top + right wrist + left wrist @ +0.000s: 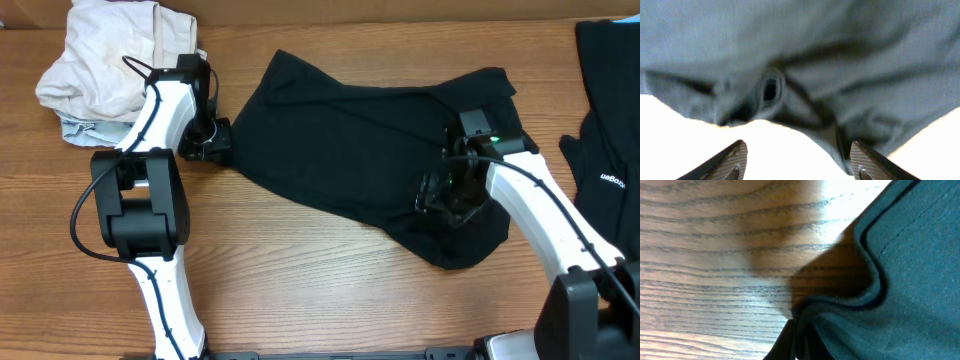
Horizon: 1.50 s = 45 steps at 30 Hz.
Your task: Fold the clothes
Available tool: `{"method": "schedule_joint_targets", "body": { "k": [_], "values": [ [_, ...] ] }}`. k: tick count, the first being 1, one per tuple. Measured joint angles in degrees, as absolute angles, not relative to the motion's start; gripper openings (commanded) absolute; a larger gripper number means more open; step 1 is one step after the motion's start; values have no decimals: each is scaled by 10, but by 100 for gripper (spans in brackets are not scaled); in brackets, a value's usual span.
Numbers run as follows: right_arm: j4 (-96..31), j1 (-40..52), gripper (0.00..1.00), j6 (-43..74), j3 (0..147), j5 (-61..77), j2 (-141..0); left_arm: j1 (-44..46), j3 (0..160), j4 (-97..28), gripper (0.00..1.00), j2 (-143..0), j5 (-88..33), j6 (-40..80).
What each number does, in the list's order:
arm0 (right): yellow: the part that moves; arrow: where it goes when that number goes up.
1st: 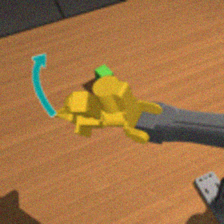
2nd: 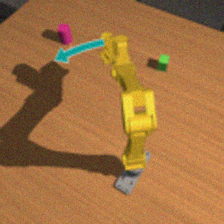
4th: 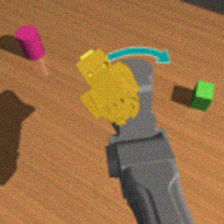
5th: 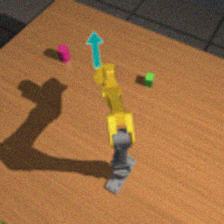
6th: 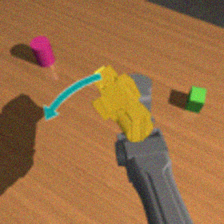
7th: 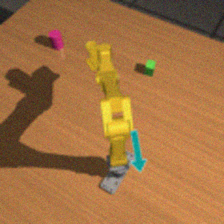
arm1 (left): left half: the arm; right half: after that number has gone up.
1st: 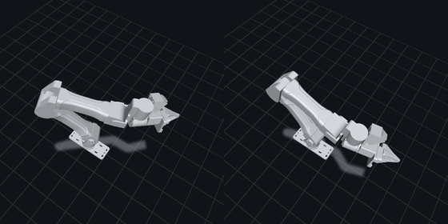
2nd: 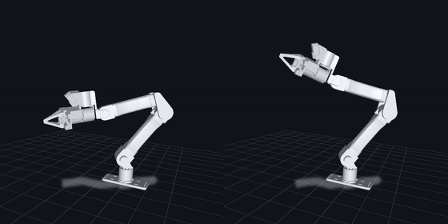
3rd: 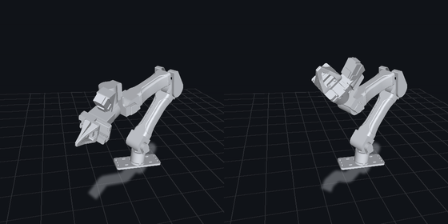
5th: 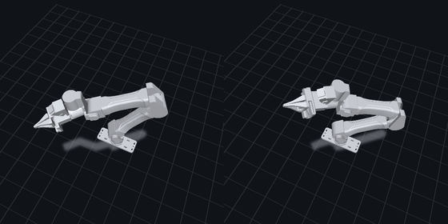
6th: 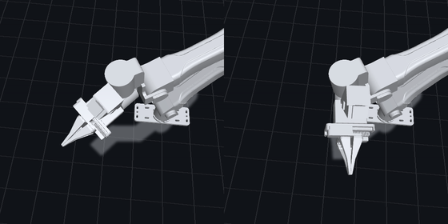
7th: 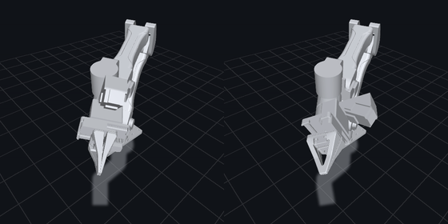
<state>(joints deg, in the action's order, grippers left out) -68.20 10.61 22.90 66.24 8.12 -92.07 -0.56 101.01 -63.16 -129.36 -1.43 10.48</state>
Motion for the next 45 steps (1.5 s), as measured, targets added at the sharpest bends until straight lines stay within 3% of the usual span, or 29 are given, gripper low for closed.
{"method": "schedule_joint_targets", "body": {
  "k": [3, 12, 23, 32, 36, 39, 41, 45],
  "values": [
    [-691, 134, 62, 227, 662, 84, -915, -6, 1010, -629, 4, -1294, -14, 105],
    [-610, 263, 61, 264, 645, 58, -915, -6, 1010, -629, 4, -1294, -14, 105],
    [-493, 270, 57, 318, 569, 49, -915, -5, 1010, -627, 4, -1294, -14, 105],
    [-475, 270, 52, 350, 537, 10, -915, -4, 1010, -621, 4, -1294, -14, 105],
    [-470, 270, 39, 362, 537, 6, -915, -4, 1010, -621, 4, -1294, -14, 105],
    [-466, 270, 22, 369, 537, -3, -915, -4, 1010, -621, 4, -1294, -14, 105],
    [-465, 270, 4, 373, 536, -5, -915, -4, 1010, -620, 4, -1294, -14, 105],
    [-482, 270, 4, 380, 536, -9, -915, -4, 1011, -631, 4, -1294, -14, 105]
  ]
}}
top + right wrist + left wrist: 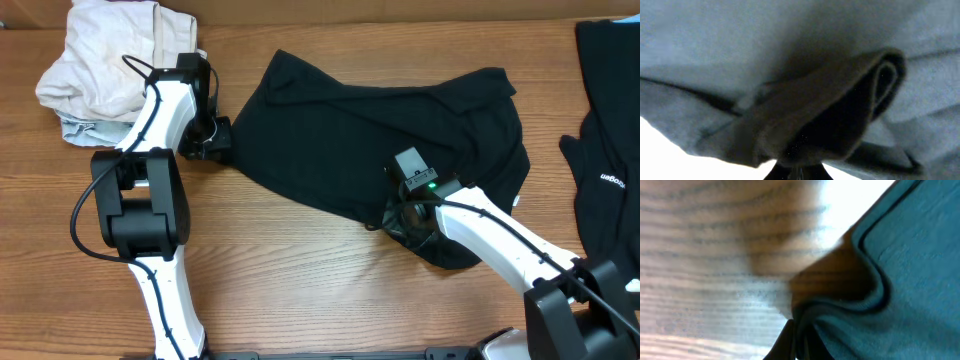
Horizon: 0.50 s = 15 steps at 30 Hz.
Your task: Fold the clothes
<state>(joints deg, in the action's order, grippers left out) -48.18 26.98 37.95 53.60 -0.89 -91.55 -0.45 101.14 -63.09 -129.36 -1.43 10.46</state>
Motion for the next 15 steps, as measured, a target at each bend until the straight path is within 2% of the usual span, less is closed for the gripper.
{"method": "schedule_joint_targets", "body": {
  "k": [6, 15],
  "values": [
    [-600, 256, 4, 394, 566, -20, -899, -5, 1072, -722, 4, -1297, -14, 101],
    [-818, 226, 4, 399, 736, -39, -721, -4, 1313, -874, 4, -1298, -15, 81]
  ]
}}
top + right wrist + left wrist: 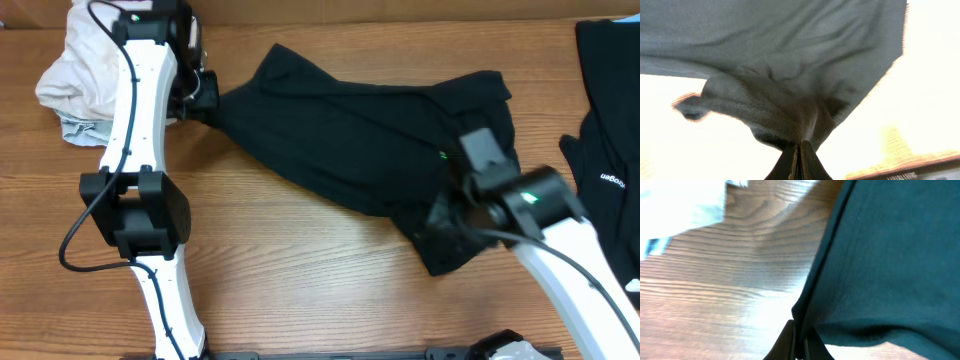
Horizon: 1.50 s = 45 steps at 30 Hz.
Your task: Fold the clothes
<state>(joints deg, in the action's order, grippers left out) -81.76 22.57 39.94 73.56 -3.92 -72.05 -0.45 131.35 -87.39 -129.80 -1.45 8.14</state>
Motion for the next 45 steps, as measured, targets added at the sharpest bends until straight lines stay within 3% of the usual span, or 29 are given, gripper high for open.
{"method": "schedule_joint_targets", "body": {
  "k": [5, 19, 33, 45],
  "values": [
    [-871, 206, 4, 403, 751, -40, -673, -4, 1381, -910, 4, -1298, -15, 68],
    [-851, 157, 4, 390, 768, -93, -648, -4, 1410, -924, 4, -1298, -17, 57],
    [-768, 39, 4, 237, 1055, -144, -644, 3, 1662, -923, 4, -1252, -58, 55],
    [-864, 11, 4, 156, 1412, -146, -632, 19, 1718, -861, 4, -1049, -80, 42]
  ]
}}
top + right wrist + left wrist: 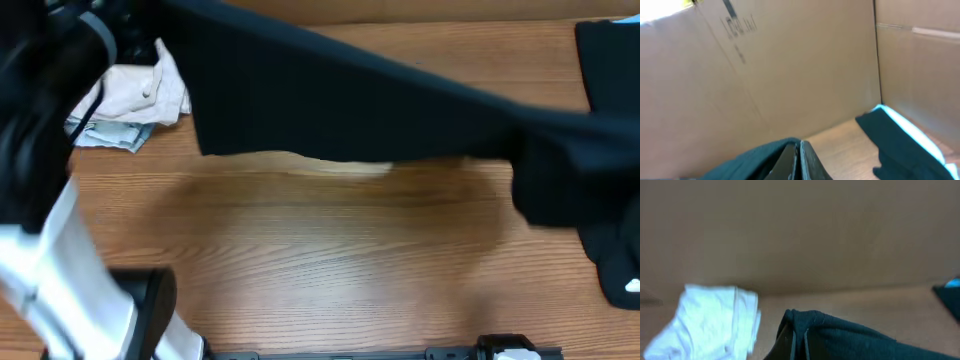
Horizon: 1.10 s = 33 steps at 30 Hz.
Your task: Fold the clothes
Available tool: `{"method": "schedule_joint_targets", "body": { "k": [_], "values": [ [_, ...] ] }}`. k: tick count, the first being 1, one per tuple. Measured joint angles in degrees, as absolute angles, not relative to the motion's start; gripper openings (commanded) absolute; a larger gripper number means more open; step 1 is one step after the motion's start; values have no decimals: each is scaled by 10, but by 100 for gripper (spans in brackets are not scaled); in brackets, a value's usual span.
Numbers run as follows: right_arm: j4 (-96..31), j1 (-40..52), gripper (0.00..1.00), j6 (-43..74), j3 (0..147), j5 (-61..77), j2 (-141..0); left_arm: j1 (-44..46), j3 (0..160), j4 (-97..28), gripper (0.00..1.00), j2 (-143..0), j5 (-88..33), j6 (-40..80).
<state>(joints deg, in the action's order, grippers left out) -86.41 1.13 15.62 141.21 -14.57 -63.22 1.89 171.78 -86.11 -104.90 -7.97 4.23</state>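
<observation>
The black garment (330, 95) hangs stretched in the air high above the table, blurred and close to the overhead camera, spanning from upper left to right. My left gripper (799, 335) is shut on one edge of the black garment (850, 337). My right gripper (800, 155) is shut on another edge of the black garment (755, 162). Both arms are raised; the left arm (45, 150) looms large at the left of the overhead view.
A crumpled white garment (135, 100) lies at the table's back left, also seen as the white garment (710, 322). Another black garment (895, 135) lies at the right edge (610, 50). Cardboard walls (790, 65) stand behind and to the right of the table.
Both grippers have risen high above the table with the black garment, which now hangs stretched between them instead of partly lying on the wood.
The black garment lay spread on the table, my left gripper shut on its left edge and my right gripper open over its lower right part. Then the right gripper was shut on that part. Both then held it slightly raised, and now high in the air.
</observation>
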Motion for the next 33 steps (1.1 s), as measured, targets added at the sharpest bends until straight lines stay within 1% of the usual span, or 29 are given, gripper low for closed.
{"method": "schedule_joint_targets", "body": {
  "k": [4, 8, 12, 16, 19, 23, 26, 29, 33],
  "values": [
    [-885, 11, 4, 139, 1455, -152, -619, 19, 1728, -832, 4, -984, -82, 42],
    [-885, 11, 4, 124, 1458, -155, -627, 19, 1735, -820, 4, -966, -81, 41],
    [-876, 11, 4, 103, 1459, -155, -672, 19, 1723, -816, 4, -1000, -81, 40],
    [-849, 11, 4, 86, 1458, -159, -754, 19, 1707, -797, 4, -1088, -81, 38],
    [-785, 6, 4, 73, 1457, -164, -837, 19, 1697, -756, 4, -1164, -81, 35],
    [-636, -24, 4, 62, 1451, -165, -957, 19, 1691, -658, 4, -1242, -81, 34],
    [-549, -44, 4, 59, 1446, -165, -1029, 19, 1691, -585, 4, -1272, -82, 34],
    [-497, -55, 4, 49, 1440, -157, -1067, 19, 1691, -516, 4, -1284, -82, 35],
    [-448, -56, 4, 29, 1443, -149, -1072, 23, 1691, -439, 4, -1284, -84, 35]
  ]
}}
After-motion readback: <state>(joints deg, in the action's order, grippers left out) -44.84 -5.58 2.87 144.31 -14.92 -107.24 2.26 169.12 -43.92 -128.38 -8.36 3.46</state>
